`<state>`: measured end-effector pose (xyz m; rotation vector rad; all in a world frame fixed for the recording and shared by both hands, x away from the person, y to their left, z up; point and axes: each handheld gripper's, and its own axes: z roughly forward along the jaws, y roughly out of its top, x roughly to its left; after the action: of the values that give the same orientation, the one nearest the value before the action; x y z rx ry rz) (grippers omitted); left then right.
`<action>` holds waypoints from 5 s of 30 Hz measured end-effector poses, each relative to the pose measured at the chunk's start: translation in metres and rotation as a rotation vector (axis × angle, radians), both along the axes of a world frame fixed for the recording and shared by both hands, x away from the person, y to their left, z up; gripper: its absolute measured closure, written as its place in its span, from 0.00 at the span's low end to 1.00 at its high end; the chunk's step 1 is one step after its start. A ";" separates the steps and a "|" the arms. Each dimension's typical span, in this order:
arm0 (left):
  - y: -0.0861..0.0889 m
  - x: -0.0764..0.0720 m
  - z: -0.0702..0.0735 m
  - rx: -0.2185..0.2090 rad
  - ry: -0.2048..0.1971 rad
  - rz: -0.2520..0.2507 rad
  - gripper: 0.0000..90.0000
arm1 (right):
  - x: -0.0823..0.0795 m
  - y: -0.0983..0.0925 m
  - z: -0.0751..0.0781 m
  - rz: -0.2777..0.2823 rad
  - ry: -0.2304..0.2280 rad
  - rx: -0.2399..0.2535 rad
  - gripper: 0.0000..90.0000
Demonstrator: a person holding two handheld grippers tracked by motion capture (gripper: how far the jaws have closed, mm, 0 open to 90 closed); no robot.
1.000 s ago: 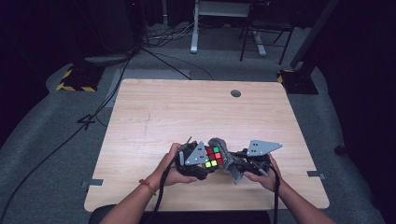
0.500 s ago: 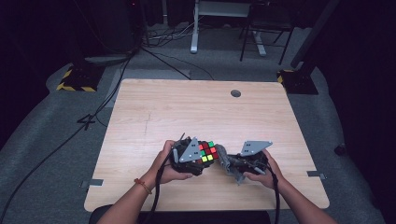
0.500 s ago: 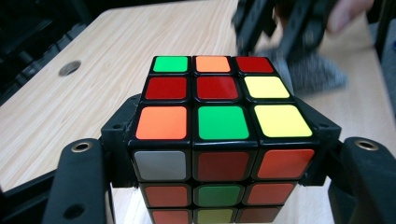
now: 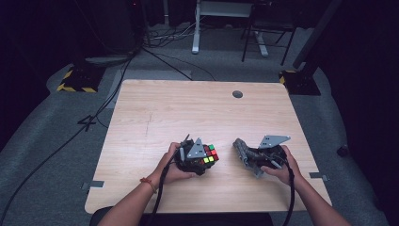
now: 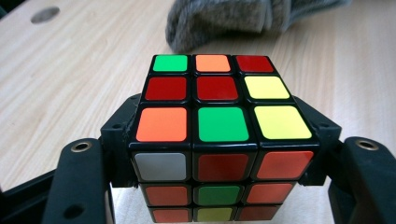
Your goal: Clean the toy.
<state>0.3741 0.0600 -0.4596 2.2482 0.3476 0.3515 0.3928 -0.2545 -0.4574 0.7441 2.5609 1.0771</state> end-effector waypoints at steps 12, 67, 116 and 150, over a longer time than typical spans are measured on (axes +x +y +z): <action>-0.005 0.003 -0.018 0.044 0.040 -0.006 0.37 | -0.007 0.001 -0.014 0.003 -0.018 -0.008 0.64; 0.012 -0.025 -0.017 0.130 0.180 -0.127 0.18 | -0.038 0.064 -0.013 0.215 -0.077 -0.022 0.44; -0.005 -0.011 -0.013 0.134 0.185 -0.251 0.36 | -0.035 0.069 -0.016 0.193 -0.083 -0.017 0.57; -0.033 -0.022 -0.020 0.097 0.085 -0.247 0.36 | -0.044 0.074 0.010 0.227 -0.159 0.148 0.76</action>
<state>0.3521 0.0272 -0.4794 2.3727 0.0951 0.1456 0.3490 -0.1801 -0.4476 0.3870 2.4929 1.3492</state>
